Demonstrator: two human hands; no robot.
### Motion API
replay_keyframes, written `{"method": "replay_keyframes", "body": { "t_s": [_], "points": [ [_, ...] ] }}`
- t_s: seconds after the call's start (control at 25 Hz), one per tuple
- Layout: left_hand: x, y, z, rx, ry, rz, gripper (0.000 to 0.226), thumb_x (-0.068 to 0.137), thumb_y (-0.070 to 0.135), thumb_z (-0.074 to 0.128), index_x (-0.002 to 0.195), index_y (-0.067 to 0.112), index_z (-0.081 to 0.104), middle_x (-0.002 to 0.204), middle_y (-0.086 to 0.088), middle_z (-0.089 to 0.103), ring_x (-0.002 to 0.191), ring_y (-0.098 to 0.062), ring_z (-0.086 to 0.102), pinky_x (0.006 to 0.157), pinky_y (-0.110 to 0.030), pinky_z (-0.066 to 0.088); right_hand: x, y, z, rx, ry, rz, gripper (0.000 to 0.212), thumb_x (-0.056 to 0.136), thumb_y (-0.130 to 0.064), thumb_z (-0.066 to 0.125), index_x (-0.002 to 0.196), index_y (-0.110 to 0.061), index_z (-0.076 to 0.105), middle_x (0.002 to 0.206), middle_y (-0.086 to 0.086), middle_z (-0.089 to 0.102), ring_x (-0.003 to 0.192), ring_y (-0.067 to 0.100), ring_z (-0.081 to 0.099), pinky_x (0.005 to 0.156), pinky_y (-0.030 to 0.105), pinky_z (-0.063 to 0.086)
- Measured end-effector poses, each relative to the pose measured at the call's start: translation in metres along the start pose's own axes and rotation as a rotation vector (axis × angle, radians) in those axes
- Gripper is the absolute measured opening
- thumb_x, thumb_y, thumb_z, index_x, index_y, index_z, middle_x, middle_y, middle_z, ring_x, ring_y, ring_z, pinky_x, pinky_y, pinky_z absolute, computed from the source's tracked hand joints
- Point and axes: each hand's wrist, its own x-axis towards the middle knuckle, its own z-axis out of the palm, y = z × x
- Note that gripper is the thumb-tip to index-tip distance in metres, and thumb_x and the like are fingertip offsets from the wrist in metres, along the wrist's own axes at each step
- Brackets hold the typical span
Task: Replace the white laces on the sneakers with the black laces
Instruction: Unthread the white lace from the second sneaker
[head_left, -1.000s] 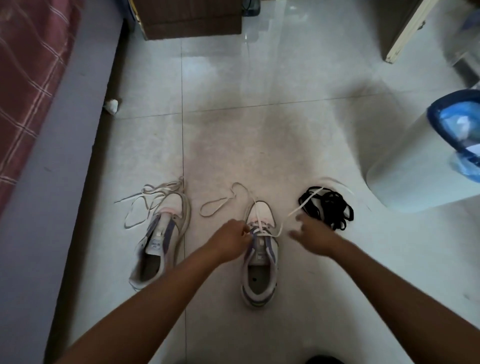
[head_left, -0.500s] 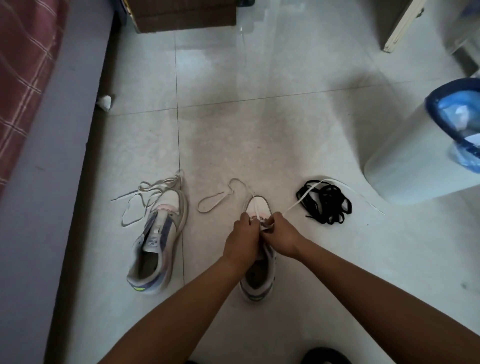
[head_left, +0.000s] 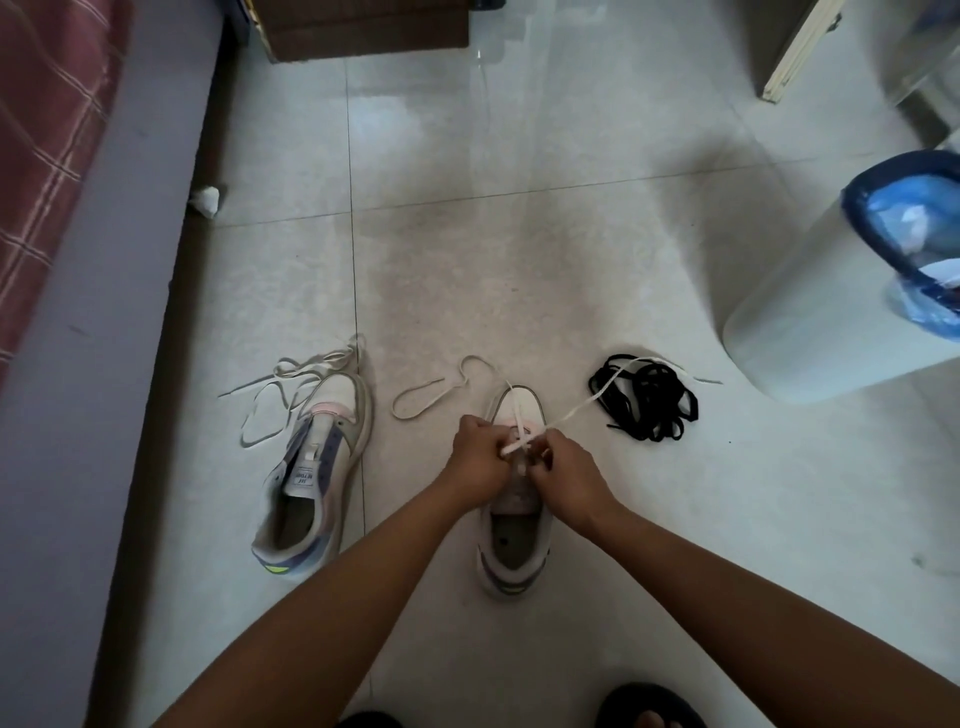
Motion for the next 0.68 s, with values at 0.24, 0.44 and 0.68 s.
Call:
{"method": "replay_keyframes", "body": {
  "t_s": [0.24, 0.44, 0.68],
  "points": [
    [-0.042, -0.015, -0.055, -0.527, -0.157, -0.017, 0.024, 0.086, -0.003, 0.057, 0.068, 0.013, 0.051, 0.075, 0.0, 0.068, 0.08, -0.013, 0.066, 0.075, -0.023, 0.052, 0.004, -0.005, 0.014, -0.351, 0.046, -0.072, 0.03, 0.092, -0.03, 0.05, 0.117, -0.012, 0.049, 0.113, 0.012, 0.05, 0.104, 0.029, 0.05, 0.079, 0.037, 0.044],
    [-0.087, -0.07, -0.057, -0.384, -0.348, -0.499, 0.018, 0.098, 0.026, 0.047, 0.095, 0.009, 0.051, 0.08, -0.016, 0.069, 0.07, -0.031, 0.07, 0.062, -0.033, 0.054, 0.027, -0.014, 0.013, -0.075, 0.068, 0.141, 0.023, 0.085, -0.022, 0.061, 0.103, -0.009, 0.063, 0.118, 0.016, 0.054, 0.109, 0.031, 0.051, 0.093, 0.036, 0.043],
    [-0.124, -0.095, -0.01, -0.277, -0.192, -0.833, 0.03, 0.094, 0.02, 0.051, 0.119, 0.006, 0.044, 0.109, -0.014, 0.047, 0.093, -0.029, 0.055, 0.071, -0.04, 0.053, 0.04, -0.018, 0.013, -0.139, 0.082, 0.22, 0.028, 0.086, -0.033, 0.055, 0.103, -0.013, 0.065, 0.122, 0.012, 0.048, 0.116, 0.032, 0.041, 0.093, 0.036, 0.041]
  ]
}}
